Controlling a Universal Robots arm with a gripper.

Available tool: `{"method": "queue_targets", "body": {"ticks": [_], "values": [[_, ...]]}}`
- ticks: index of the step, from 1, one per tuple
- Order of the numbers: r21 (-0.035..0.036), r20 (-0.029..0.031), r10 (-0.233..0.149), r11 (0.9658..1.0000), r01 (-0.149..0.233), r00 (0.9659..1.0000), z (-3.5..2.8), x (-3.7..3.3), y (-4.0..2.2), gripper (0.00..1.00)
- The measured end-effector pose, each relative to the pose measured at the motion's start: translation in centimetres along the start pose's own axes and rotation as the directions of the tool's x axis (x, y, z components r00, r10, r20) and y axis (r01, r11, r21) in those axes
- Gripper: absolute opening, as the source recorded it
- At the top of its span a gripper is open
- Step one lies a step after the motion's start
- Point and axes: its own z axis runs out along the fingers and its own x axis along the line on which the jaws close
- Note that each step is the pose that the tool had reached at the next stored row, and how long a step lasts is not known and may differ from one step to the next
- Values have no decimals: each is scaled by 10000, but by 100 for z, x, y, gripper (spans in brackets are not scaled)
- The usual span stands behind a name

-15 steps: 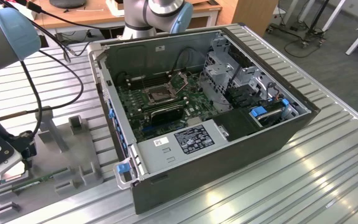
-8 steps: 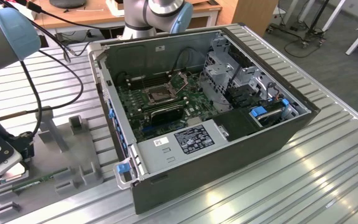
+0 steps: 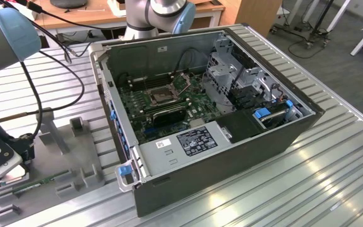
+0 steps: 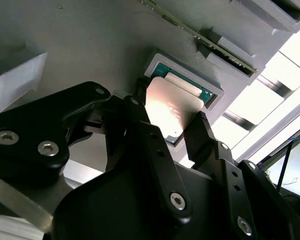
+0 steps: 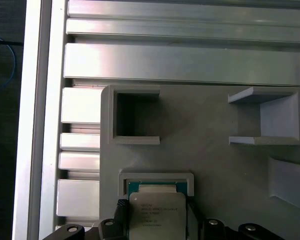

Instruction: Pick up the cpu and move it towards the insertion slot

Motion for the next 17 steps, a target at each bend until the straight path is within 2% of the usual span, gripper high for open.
{"method": "queue_targets", "body": {"ticks": [7, 17], "values": [[0, 0, 0, 10000, 0, 10000, -33, 0, 1, 55], [0, 0, 0, 10000, 0, 10000, -155, 0, 6, 55]]}}
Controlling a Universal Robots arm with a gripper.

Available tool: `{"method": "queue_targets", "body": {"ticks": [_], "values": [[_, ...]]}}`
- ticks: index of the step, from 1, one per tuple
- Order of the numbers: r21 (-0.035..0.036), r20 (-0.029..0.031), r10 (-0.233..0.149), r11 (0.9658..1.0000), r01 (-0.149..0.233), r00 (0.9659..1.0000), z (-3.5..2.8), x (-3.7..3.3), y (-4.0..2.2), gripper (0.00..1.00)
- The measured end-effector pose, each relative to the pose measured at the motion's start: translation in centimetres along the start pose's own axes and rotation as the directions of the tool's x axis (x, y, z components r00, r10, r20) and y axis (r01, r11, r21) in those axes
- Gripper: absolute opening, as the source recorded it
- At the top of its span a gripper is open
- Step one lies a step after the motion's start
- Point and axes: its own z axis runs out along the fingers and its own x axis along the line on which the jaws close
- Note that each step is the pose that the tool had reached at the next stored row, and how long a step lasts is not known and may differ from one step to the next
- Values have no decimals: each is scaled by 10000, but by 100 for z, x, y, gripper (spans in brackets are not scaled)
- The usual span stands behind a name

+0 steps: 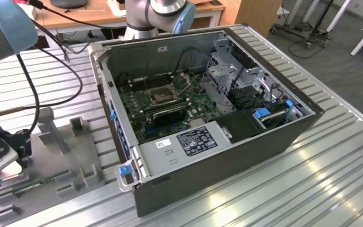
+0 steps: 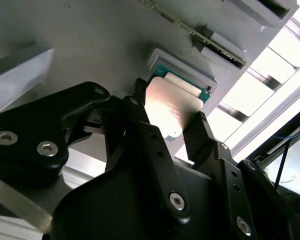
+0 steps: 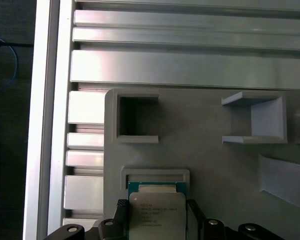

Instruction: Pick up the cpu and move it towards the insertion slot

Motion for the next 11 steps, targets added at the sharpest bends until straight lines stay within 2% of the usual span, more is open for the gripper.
{"method": "queue_targets", "body": {"ticks": [11], "values": [[-1, 0, 0, 10000, 0, 10000, -180, 0, 7, 55]]}}
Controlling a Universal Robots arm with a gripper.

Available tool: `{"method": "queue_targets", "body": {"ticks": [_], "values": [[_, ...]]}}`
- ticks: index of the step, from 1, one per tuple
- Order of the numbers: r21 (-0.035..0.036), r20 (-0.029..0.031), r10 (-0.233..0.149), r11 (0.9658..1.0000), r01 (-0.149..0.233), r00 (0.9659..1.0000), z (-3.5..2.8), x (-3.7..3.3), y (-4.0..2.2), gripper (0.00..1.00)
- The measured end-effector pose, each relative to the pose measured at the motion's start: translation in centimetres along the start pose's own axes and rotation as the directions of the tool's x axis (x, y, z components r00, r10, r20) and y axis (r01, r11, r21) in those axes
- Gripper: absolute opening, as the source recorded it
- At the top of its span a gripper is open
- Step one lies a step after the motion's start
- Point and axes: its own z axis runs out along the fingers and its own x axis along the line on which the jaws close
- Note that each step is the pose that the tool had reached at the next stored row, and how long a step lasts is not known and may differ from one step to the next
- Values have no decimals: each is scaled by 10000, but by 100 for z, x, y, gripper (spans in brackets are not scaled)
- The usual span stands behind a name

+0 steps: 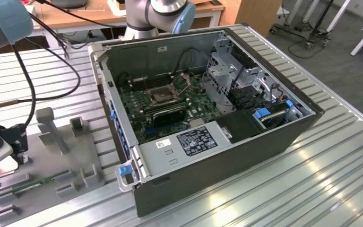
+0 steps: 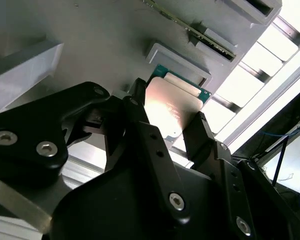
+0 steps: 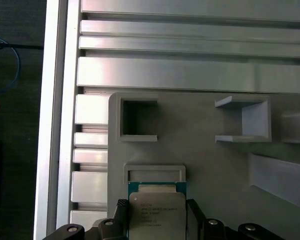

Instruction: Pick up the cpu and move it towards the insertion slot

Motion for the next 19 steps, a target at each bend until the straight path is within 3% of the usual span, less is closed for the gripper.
{"method": "queue_targets", "body": {"ticks": [9, 19], "values": [[1, 0, 0, 10000, 0, 10000, -155, 0, 6, 55], [1, -2, 0, 10000, 0, 10000, -168, 0, 6, 55]]}}
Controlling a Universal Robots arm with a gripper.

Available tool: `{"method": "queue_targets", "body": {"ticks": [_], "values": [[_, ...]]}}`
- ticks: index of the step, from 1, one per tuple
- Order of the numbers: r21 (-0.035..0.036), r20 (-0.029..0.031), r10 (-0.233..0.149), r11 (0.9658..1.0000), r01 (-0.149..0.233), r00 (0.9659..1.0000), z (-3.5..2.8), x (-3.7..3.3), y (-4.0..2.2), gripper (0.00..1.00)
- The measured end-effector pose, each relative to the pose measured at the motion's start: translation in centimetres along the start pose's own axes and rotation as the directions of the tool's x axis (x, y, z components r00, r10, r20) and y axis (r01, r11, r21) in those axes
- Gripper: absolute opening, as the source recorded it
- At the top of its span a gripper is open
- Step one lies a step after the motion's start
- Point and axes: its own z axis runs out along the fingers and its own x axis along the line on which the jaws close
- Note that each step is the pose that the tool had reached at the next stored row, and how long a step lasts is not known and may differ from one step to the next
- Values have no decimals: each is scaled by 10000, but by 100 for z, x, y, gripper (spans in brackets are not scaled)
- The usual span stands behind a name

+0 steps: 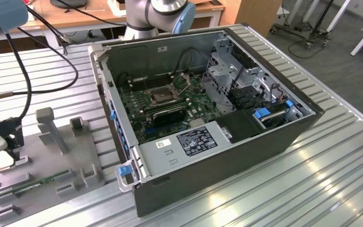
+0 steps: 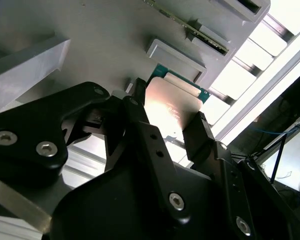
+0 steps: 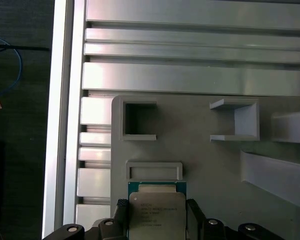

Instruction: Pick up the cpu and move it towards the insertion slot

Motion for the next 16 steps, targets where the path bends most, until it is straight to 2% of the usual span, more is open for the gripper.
{"method": "queue_targets", "body": {"ticks": [7, 16], "values": [[0, 1, 0, 10000, 0, 10000, -44, 0, 2, 55], [0, 0, 0, 10000, 0, 10000, -147, 0, 5, 55]]}}
